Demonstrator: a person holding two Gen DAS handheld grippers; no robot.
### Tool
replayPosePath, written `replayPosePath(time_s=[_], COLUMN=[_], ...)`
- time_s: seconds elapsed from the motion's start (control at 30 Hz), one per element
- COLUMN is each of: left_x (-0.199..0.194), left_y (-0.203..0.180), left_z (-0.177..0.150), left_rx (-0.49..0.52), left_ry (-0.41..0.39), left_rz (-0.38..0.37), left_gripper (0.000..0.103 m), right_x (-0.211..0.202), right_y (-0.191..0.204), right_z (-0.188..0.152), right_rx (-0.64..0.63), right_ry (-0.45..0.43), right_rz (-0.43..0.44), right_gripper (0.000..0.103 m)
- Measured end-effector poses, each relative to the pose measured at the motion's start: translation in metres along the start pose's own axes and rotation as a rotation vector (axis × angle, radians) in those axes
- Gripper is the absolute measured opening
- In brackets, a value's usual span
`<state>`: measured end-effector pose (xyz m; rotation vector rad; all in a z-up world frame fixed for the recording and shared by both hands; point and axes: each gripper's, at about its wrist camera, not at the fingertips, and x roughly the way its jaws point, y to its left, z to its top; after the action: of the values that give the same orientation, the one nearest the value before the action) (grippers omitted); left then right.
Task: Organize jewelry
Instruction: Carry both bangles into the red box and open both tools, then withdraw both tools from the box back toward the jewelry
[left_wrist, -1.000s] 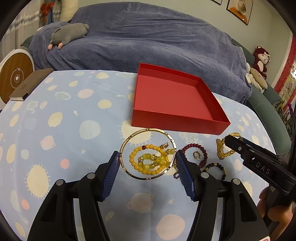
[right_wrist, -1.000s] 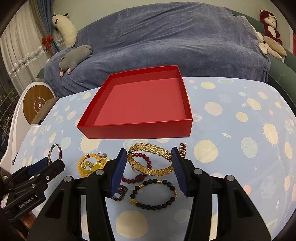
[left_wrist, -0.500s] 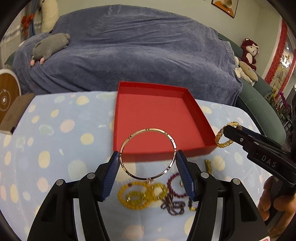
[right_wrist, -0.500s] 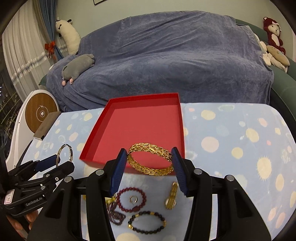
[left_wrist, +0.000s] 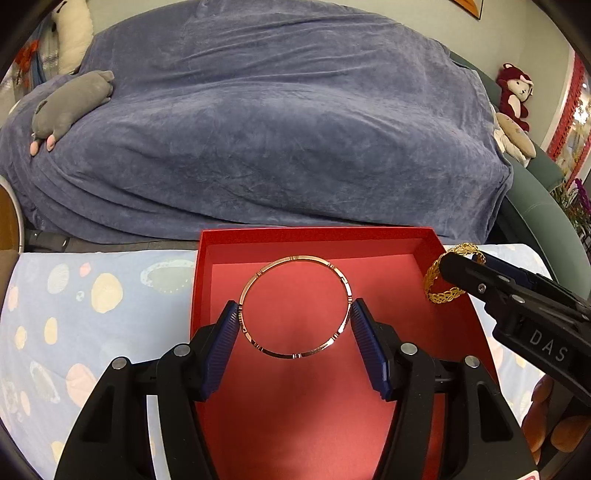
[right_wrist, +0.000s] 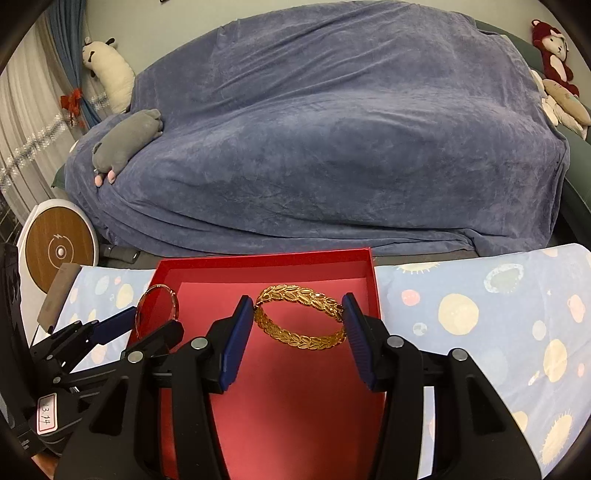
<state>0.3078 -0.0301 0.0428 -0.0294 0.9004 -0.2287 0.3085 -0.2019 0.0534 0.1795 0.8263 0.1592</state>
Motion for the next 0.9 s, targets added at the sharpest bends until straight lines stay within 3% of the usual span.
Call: replayPosePath(time_s=[0.07,0.3,0.63,0.9], left_x=[0.010,-0.002,-0.088,-0.137], left_y=[0.002,0.014,0.032,0.030], left_z=[0.003,-0.001,-0.054,-0.104], left_rx=[-0.003,-0.058,-0.077,-0.059], left_ry=[0.016,-0.028,-0.083,-0.072], left_rz=[-0.004,0.029,0.045,0.042], left_gripper=[0.059,0.070,0.075,0.075], right_x=[0.010,-0.010,-0.104,-0.159], right_y=[-0.003,-0.005,-0.005,-0.004], right_z=[0.000,-0.003,-0.048,-0.104], right_rx=[0.002,-0.002,-0.013,-0.011], right_ry=[0.020,-0.050,-0.099,-0.086], right_rz=[-0.011,-0.042,-0.022,-0.020], right_gripper=[0.048,0.075,0.075,0.076])
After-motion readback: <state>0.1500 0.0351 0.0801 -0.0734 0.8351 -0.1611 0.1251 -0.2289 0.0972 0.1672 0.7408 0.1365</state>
